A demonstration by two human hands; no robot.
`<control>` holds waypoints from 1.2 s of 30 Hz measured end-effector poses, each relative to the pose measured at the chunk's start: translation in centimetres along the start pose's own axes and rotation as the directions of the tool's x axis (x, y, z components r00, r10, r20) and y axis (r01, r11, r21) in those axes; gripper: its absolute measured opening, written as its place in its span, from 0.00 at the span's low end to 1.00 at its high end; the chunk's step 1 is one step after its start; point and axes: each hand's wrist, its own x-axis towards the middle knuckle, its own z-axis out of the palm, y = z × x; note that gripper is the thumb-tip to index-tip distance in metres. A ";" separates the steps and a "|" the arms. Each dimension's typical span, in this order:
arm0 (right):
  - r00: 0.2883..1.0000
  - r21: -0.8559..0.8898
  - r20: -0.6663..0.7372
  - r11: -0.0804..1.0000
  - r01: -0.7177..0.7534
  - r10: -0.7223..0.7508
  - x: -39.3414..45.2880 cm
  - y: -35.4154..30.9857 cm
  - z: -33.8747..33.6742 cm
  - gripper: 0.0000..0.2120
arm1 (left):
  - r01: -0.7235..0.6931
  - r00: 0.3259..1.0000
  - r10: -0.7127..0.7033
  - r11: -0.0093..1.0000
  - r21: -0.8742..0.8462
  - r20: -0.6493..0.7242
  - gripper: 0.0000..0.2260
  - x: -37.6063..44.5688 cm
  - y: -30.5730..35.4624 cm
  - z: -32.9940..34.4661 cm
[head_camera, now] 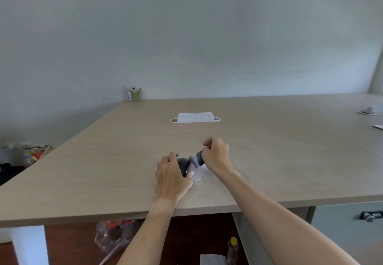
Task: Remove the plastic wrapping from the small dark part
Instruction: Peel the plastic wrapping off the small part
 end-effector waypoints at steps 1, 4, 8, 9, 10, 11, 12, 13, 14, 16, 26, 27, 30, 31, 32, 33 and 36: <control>1.000 0.036 -0.021 0.999 0.012 -0.011 0.0 -0.2 -0.1 0.14 | -0.005 1.000 0.005 1.000 -0.002 0.006 0.27 0.0 0.0 0.0; 0.995 0.153 0.094 0.988 -0.022 0.008 0.1 -0.5 -0.1 0.12 | -0.024 0.999 0.024 1.000 -0.010 0.033 0.20 0.0 0.0 -0.1; 0.989 0.041 0.148 0.999 0.001 -0.007 0.1 0.3 0.0 0.13 | -0.033 0.999 0.034 0.999 -0.038 0.027 0.17 -0.1 -0.3 0.0; 0.997 0.019 0.081 1.000 0.009 -0.010 0.2 0.3 -0.1 0.14 | -0.030 0.999 0.032 0.998 -0.047 0.031 0.17 -0.1 -0.3 0.0; 1.000 0.015 0.022 1.000 0.008 -0.009 0.2 0.2 -0.2 0.14 | -0.025 0.999 0.027 0.998 -0.058 0.038 0.17 -0.1 -0.3 0.1; 1.000 0.026 -0.015 1.000 0.008 -0.008 0.3 0.0 -0.2 0.14 | -0.021 0.999 0.024 0.998 -0.065 0.043 0.17 0.0 -0.3 0.1; 1.000 0.050 -0.022 0.999 0.009 -0.008 0.3 -0.2 -0.3 0.14 | -0.021 0.999 0.024 0.998 -0.061 0.042 0.17 -0.1 -0.2 0.0; 1.000 0.081 0.002 0.997 0.007 -0.007 0.3 -0.3 -0.3 0.13 | -0.025 0.999 0.028 0.998 -0.056 0.039 0.16 0.0 -0.3 0.1; 0.999 0.107 0.051 0.994 -0.001 -0.004 0.2 -0.5 -0.2 0.12 | -0.032 0.999 0.034 0.998 -0.049 0.037 0.16 0.0 -0.4 0.0; 0.987 0.108 0.162 0.994 -0.013 -0.005 -0.1 -0.5 0.2 0.11 | -0.022 0.998 0.025 0.999 -0.045 0.052 0.17 0.1 -0.5 0.1; 0.994 0.083 0.065 0.993 0.082 -0.088 -0.1 -1.2 0.2 0.11 | -0.050 0.997 0.056 0.993 -0.103 0.055 0.13 -0.1 -0.2 -0.2; 0.989 0.072 0.117 0.994 0.087 -0.095 -0.2 -1.1 0.4 0.10 | -0.047 0.997 0.054 0.992 -0.115 0.059 0.12 -0.2 -0.2 -0.3; 0.992 0.023 0.106 0.998 0.066 -0.068 -0.1 -0.5 0.5 0.10 | -0.047 0.997 0.054 0.991 -0.123 0.055 0.12 0.0 -0.4 0.0; 0.997 0.006 0.054 0.999 0.053 -0.054 0.0 -0.4 0.4 0.11 | -0.042 0.997 0.049 0.993 -0.113 0.056 0.14 0.0 -0.4 0.1; 0.999 -0.012 0.006 0.999 0.046 -0.046 0.1 -0.4 0.3 0.12 | -0.039 0.998 0.045 0.993 -0.109 0.053 0.17 0.1 -0.4 0.2; 0.998 -0.014 -0.027 0.999 0.048 -0.049 0.1 -0.5 0.2 0.13 | -0.038 0.998 0.043 0.993 -0.109 0.052 0.19 0.2 -0.5 0.3; 0.998 0.065 0.007 0.996 0.068 -0.068 0.0 -0.9 0.3 0.12 | -0.057 0.998 0.061 0.992 -0.111 0.033 0.24 0.2 -0.7 0.5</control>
